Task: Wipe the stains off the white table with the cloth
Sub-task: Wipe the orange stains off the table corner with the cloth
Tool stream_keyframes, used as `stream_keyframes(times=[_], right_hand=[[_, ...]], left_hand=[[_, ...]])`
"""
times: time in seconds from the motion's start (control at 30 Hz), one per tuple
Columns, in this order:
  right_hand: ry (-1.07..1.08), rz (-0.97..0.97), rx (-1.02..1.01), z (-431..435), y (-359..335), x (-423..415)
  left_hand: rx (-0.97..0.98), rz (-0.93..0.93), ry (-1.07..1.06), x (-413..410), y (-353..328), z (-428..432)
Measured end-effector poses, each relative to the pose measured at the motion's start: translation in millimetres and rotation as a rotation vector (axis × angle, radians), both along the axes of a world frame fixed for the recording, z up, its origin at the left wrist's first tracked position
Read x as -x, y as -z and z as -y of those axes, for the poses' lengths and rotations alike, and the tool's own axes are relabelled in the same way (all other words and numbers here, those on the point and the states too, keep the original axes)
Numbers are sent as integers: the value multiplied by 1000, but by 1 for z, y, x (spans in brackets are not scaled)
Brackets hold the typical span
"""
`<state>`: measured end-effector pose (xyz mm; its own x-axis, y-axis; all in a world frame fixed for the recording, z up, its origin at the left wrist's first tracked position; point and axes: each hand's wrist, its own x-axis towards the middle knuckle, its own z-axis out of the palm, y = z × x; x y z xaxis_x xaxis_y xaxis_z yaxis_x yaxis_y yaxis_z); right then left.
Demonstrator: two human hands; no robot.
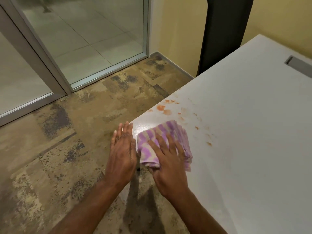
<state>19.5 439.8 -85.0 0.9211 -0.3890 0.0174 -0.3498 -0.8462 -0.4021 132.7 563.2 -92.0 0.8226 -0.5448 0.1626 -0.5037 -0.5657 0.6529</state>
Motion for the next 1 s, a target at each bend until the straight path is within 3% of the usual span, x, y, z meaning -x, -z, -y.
stream_keyframes(times=[0.17, 0.3, 0.5, 0.67, 0.83, 1.0], right_hand=[[262, 92, 22, 35, -7, 76], [418, -110, 88, 85, -14, 64], [292, -78, 124, 75, -8, -3], [162, -5, 179, 41, -4, 63], [351, -46, 126, 71, -3, 105], [522, -167, 161, 106, -8, 41]], left_hand=[[-163, 80, 111, 15, -1, 20], [-248, 84, 148, 18, 5, 36], [-372, 93, 124, 15, 7, 40], [-345, -17, 49, 18, -2, 52], [-418, 71, -40, 27, 0, 67], [-463, 143, -17, 26, 11, 69]])
